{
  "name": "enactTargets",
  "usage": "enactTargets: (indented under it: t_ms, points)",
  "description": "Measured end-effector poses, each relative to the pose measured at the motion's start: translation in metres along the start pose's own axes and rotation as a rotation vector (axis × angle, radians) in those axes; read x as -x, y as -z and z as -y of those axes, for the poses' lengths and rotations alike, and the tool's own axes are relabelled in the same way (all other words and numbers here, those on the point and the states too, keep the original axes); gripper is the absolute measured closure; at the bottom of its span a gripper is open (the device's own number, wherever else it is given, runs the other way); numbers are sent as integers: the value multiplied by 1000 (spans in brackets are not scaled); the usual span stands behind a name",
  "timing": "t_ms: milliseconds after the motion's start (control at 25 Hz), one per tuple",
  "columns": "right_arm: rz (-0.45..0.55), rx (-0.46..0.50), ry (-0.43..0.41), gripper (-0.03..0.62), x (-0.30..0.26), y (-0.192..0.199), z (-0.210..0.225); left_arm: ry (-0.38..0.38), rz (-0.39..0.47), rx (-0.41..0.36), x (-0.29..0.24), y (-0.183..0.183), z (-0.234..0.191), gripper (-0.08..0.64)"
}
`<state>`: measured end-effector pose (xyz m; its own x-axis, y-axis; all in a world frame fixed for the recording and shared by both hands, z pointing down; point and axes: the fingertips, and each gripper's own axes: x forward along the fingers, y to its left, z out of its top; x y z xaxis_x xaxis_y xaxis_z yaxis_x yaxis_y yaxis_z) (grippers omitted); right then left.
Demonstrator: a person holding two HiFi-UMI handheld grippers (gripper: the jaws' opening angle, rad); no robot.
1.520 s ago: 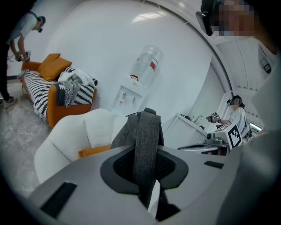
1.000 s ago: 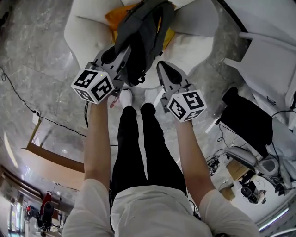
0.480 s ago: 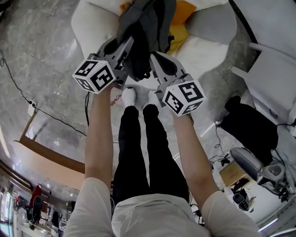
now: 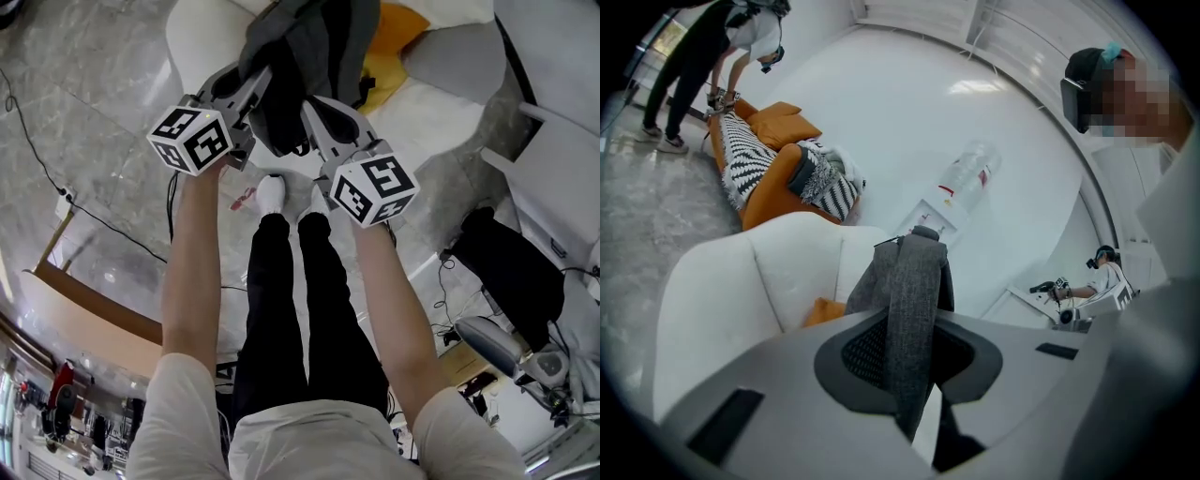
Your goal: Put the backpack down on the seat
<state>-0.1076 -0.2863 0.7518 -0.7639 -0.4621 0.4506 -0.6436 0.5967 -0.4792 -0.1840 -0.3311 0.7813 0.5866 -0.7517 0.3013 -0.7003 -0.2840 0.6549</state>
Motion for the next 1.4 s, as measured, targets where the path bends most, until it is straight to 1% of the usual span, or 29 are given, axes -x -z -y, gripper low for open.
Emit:
enactTargets:
  t_ms: [200,440,600,720,920,1040,1200,1320,1400]
  points:
    - [-10,-14,-5,569,-11,-5,12,-41,0,-7,-8,0,-21,488]
    - [-23,-46,-19,569,-34,3,-1,-112,-4,4,7,4,-57,486]
    - [-69,-39,-40,569,-50,16,-13,-146,-22,14,15,5,-76,486]
    - [-96,-42,-46,569,-63,20,-13,-164,-31,22,14,3,-90,486]
    - [-118,-61,-25,569,-84,26,-3,-190,-37,40,12,4,-110,486]
    - [-133,-74,-41,568,-94,29,-3,-204,-41,45,13,5,-120,485]
    - [-155,-67,-55,568,-105,29,-2,-235,-47,50,15,4,-133,474]
    - [-166,-111,-71,568,-115,29,-1,-249,-54,51,15,4,-139,474]
    - [-184,-124,-87,568,-123,30,-1,-265,-56,51,15,6,-143,471]
